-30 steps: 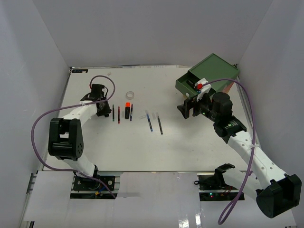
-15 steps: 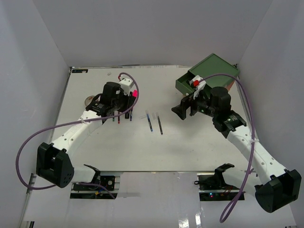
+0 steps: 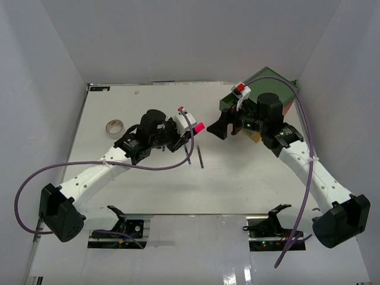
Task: Sort the stationery into containers
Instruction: Pick up the pen from the center of the board.
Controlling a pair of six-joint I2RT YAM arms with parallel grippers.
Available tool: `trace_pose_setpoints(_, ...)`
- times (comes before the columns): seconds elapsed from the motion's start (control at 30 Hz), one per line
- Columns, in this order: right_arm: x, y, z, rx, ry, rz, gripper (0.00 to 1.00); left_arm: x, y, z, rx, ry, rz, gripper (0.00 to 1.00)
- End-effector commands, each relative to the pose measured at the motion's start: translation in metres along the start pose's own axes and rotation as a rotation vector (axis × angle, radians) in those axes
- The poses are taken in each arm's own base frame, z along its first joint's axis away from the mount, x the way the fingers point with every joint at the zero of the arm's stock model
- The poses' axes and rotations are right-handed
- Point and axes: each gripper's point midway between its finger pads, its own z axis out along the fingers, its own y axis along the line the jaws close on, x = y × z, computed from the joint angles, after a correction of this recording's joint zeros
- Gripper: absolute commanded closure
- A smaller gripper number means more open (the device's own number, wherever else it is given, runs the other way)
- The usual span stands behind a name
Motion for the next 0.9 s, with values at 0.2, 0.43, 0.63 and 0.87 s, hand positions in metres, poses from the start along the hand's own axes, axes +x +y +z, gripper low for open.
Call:
trace_pose_setpoints(0.2,-0.011,0.021,0.012,-0.111,0.009,0.078,0.16,-0.029,-0.009,-0.010,0.009,-0.131,0.164,0.95)
trace_pose_setpoints(0.43,-0.012,0.025,0.022,-0.130,0.025,0.093,0.22,-0.026,-0.010,-0.006,0.010,-0.131,0.187,0.94)
trace_pose_setpoints(0.63,-0.008,0.033,0.032,-0.155,0.043,0.104,0.27,-0.025,-0.009,-0.005,-0.002,-0.127,0.191,0.94)
trace_pose_setpoints(0.87,-0.004,0.035,0.040,-0.160,0.057,0.109,0.40,-0.025,-0.010,-0.006,-0.001,-0.130,0.198,0.94)
